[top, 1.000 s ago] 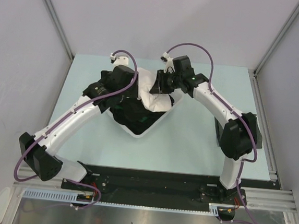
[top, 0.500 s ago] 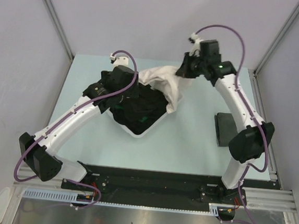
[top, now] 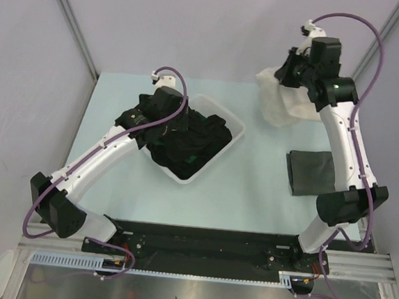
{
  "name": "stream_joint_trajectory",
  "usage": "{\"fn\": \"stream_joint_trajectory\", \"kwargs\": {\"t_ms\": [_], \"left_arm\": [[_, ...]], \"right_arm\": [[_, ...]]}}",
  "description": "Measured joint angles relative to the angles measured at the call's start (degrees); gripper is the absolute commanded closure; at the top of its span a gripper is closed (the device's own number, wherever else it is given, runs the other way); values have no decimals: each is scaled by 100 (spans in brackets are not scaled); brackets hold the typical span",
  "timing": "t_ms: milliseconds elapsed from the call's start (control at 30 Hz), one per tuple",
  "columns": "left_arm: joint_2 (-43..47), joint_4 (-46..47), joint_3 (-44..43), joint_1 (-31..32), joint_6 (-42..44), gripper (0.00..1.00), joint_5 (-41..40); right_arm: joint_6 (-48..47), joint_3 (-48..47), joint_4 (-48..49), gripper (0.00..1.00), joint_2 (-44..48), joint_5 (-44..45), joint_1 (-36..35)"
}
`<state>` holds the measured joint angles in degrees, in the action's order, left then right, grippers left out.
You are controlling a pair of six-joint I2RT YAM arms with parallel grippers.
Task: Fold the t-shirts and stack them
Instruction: Move the tshirt to the center of the board
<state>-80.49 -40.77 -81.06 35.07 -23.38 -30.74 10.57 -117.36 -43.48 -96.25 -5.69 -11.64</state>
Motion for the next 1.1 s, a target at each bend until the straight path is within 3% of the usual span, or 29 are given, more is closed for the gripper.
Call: {"fn": "stream_joint_trajectory", "kwargs": {"t_ms": [200, 300, 467, 600, 733, 833, 1033, 1100], "left_arm": [[0, -7, 0, 0, -11, 1, 7], [13, -11, 0, 0, -11, 0, 4], [186, -20, 149, 0, -13, 1, 4], [243, -31, 205, -2, -22, 1, 31], [243, -39, 225, -2, -61, 0, 122], [243, -37, 225, -2, -63, 0, 157], [243, -39, 225, -2, -61, 1, 243], [243, -35, 232, -2, -61, 0, 249]], "right_arm": [[-13, -964, -225, 100, -1043, -205, -1259], [-15, -986, -372, 100, -1331, -374, -1561], [42, -348, -162, 100, -1174, -411, -660], [-63, 284, 116, 100, -1003, 52, 179], [-271, 463, 236, 99, -1054, 352, 358], [-326, 461, 396, 64, -1235, 352, 275], [-426, 348, 466, 43, -1843, 442, 184], [-428, 369, 468, 41, -1849, 448, 173]]}}
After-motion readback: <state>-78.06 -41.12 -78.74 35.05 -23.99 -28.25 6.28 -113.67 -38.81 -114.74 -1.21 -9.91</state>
